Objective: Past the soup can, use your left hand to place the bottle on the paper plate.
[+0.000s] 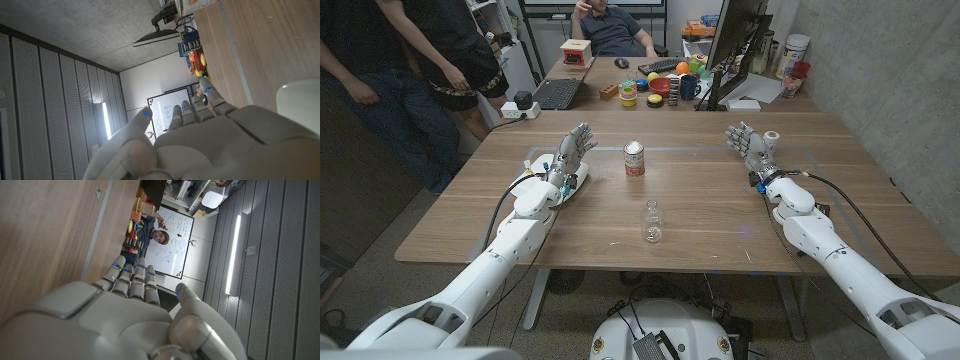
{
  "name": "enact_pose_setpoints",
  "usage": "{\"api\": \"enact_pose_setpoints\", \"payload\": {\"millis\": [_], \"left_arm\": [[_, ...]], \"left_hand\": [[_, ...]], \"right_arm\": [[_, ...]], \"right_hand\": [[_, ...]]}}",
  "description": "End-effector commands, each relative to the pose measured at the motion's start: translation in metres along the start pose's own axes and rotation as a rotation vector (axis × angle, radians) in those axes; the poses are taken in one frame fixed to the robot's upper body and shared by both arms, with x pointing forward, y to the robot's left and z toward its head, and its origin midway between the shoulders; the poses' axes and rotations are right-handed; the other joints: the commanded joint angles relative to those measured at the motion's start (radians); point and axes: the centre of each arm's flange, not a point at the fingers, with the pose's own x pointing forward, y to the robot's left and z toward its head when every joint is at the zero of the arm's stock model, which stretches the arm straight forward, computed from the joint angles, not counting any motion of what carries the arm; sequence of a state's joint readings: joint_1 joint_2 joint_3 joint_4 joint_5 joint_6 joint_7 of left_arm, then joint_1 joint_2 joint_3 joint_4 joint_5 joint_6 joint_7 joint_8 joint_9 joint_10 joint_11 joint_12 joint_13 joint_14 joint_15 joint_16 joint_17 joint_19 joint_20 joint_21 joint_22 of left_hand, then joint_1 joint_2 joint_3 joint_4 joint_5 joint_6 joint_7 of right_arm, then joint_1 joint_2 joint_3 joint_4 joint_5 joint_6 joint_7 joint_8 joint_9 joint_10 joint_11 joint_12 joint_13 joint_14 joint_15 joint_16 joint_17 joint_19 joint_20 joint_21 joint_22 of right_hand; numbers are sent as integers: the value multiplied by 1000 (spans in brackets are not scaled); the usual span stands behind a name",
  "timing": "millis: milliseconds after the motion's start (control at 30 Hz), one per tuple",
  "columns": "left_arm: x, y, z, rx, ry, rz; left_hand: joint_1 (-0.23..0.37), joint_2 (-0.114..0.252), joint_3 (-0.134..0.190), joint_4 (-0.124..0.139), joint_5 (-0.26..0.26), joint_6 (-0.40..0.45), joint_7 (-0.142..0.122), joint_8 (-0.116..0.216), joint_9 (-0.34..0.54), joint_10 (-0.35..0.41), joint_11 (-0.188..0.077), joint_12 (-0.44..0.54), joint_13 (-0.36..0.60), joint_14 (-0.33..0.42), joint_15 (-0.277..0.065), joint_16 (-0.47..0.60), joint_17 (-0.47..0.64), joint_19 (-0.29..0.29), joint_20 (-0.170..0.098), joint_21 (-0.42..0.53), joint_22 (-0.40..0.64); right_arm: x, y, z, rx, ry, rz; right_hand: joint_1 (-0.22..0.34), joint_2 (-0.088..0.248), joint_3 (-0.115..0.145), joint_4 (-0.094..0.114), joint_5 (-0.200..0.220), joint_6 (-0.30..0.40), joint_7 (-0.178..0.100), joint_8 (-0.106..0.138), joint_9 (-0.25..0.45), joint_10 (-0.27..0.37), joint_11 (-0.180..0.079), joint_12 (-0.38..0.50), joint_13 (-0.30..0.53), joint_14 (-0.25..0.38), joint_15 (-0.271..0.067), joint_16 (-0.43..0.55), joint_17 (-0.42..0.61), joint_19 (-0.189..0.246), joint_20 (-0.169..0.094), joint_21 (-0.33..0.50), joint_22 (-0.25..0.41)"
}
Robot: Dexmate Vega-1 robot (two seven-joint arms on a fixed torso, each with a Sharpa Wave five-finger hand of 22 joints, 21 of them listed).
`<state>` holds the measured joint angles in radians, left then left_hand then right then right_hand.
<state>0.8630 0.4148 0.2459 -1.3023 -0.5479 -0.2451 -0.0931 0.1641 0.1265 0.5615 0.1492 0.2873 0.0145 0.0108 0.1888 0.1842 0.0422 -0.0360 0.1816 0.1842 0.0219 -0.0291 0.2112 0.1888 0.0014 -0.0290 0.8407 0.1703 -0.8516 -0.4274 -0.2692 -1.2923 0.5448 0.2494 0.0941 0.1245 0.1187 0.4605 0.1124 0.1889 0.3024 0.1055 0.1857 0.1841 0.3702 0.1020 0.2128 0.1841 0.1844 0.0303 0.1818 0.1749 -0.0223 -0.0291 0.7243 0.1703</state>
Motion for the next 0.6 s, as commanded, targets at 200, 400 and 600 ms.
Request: {"api": "enact_pose_setpoints", "payload": {"millis": [200,400,600], "left_arm": [[-2,5,-4,5,18,5],[-1,6,-5,8,21,4],[-1,5,-6,4,21,0]], "left_hand": [[8,1,5,0,3,7,4,5,2,2,-8,4,2,3,-14,4,4,4,-20,4,3],[8,1,4,0,3,7,3,5,2,4,-10,5,2,3,-14,4,4,5,-20,2,3],[8,1,4,0,3,6,3,5,2,1,-10,4,2,3,-14,3,3,6,-20,0,4]], "right_arm": [[1,-2,-2,9,-3,-15],[2,-1,-1,5,-4,-13],[2,-1,-1,6,0,-13]], "right_hand": [[9,22,6,0,6,8,0,7,4,6,3,5,4,8,0,5,1,2,-42,2,4],[8,22,6,1,6,7,0,6,4,7,4,5,4,8,-1,5,1,2,-42,-1,4],[8,21,6,1,6,7,-1,6,4,7,4,5,4,8,0,5,1,3,-42,-3,4]]}}
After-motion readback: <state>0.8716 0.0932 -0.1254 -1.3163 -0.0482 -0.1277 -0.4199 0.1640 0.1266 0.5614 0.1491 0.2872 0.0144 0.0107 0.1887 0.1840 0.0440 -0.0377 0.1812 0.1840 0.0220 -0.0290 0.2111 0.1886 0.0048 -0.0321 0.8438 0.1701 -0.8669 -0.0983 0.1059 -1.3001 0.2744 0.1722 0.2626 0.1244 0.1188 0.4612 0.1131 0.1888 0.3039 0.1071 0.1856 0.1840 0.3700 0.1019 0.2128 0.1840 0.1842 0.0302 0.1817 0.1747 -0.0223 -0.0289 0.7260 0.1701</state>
